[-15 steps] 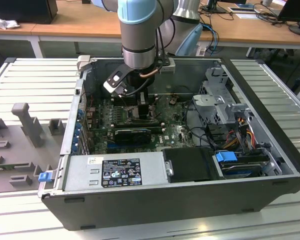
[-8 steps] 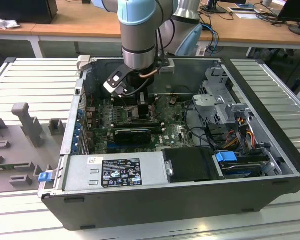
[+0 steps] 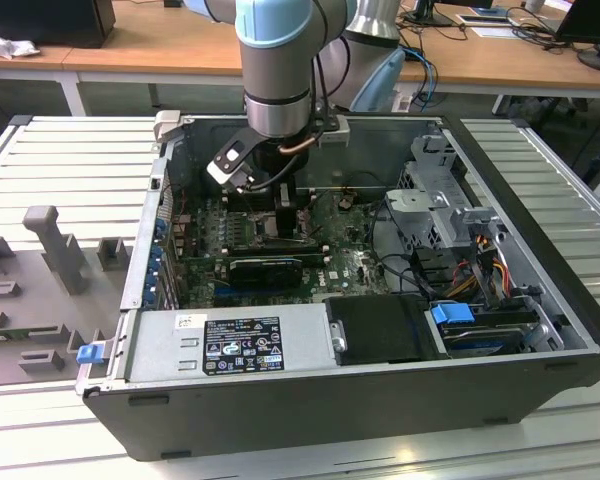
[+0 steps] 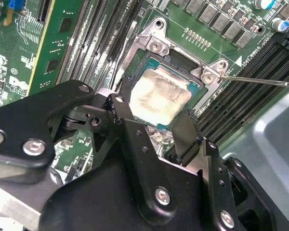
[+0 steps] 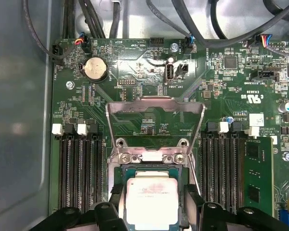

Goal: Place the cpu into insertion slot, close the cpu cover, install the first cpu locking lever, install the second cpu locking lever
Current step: 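Place the cpu into insertion slot, then close the cpu cover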

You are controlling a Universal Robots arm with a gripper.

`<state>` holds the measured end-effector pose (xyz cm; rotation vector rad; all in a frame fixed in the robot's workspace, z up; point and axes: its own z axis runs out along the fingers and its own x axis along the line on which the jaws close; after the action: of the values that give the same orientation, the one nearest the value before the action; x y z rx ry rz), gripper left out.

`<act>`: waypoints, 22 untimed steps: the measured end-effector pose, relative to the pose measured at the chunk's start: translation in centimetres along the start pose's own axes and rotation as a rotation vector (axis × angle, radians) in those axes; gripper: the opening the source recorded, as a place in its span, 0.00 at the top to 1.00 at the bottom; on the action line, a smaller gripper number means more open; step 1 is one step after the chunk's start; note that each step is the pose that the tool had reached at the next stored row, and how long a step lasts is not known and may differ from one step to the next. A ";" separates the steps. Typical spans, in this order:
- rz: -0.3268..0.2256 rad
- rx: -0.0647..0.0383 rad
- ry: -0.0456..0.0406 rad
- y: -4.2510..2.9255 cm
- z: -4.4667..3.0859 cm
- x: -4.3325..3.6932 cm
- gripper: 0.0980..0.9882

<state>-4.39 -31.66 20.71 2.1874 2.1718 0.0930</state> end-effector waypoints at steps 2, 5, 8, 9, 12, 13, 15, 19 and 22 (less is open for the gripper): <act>0.000 0.000 -0.0001 0.02 -0.25 0.00 0.44; 0.000 0.000 -0.0014 0.04 -0.43 0.00 0.73; 0.000 0.000 -0.0014 0.05 -0.52 0.00 0.93; 0.000 0.000 -0.0013 0.05 -0.55 0.00 0.99; 0.000 0.000 -0.0013 0.05 -0.60 0.00 0.99; 0.000 0.000 -0.0016 0.05 -0.65 0.00 0.99; 0.000 0.000 -0.0015 0.06 -0.72 0.00 0.99; 0.000 0.000 -0.0018 0.07 -0.93 -0.01 0.99; 0.000 0.000 -0.0013 0.10 -1.13 0.01 0.99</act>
<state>-4.39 -31.65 21.84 2.1866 2.1711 0.0917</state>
